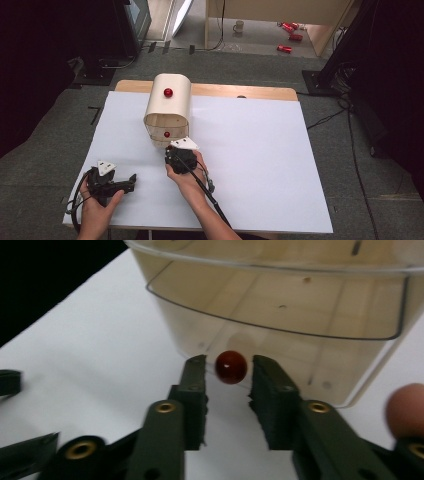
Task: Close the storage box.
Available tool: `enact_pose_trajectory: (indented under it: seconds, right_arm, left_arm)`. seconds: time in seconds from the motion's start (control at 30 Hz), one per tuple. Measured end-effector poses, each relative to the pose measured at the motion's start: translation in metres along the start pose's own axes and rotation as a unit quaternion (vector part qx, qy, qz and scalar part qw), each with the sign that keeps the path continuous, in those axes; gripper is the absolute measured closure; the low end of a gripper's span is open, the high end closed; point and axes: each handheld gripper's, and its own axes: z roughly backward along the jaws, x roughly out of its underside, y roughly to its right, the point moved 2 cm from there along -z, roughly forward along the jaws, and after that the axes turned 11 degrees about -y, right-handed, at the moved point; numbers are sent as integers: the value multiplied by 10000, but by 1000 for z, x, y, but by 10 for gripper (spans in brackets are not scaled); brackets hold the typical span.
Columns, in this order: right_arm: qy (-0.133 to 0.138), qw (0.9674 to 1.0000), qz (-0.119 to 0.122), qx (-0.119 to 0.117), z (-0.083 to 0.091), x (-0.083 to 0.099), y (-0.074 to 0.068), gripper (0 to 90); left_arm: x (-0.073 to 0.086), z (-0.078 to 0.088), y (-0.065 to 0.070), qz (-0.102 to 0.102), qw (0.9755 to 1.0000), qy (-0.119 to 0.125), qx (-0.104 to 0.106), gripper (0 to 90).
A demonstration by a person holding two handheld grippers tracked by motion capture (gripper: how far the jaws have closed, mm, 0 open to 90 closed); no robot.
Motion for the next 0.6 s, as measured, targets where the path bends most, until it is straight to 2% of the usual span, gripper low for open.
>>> enact_pose_trajectory:
  seconds: [0.03,0.1,0.13,0.17,0.2,0.23,0.27,0.3,0.33,0.37,0.4,0.57,0.6]
  right_arm:
    - [0,10000,0,0,0,0,0,653]
    - [-22,9998,47,-202,3,1,1,552]
    - [8,9995,203,-230,6,3,2,427]
    - [8,9995,203,-230,6,3,2,427]
    - [8,9993,337,-158,10,4,3,241]
    - [8,9993,337,-158,10,4,3,241]
    - [-68,9988,458,-173,14,4,4,108]
    - [-68,9988,458,-173,14,4,4,108]
    - [-101,9978,605,-241,20,5,7,55]
    - [-101,9978,605,-241,20,5,7,55]
    - [-103,9973,693,-199,26,5,11,16]
    - [-20,9975,689,-129,40,4,21,0]
    - [18,9978,659,-80,46,3,28,0]
  left_arm:
    - [0,0,0,0,10000,0,0,4]
    - [0,0,0,-2,10000,-2,1,4]
    - [0,0,0,12,10000,0,7,4]
    - [0,0,0,12,10000,0,7,4]
    - [0,0,0,0,10000,0,1,4]
    - [0,0,0,0,10000,0,1,4]
    - [0,0,0,-1,10000,0,1,4]
    - [0,0,0,-7,10000,0,-4,4]
    - [0,0,0,-11,10000,-3,-4,4]
    - [0,0,0,-11,10000,-3,-4,4]
    - [0,0,0,-11,10000,-4,-4,4]
    - [0,0,0,-13,10000,-4,-4,4]
    - [0,0,0,-11,10000,-3,-4,4]
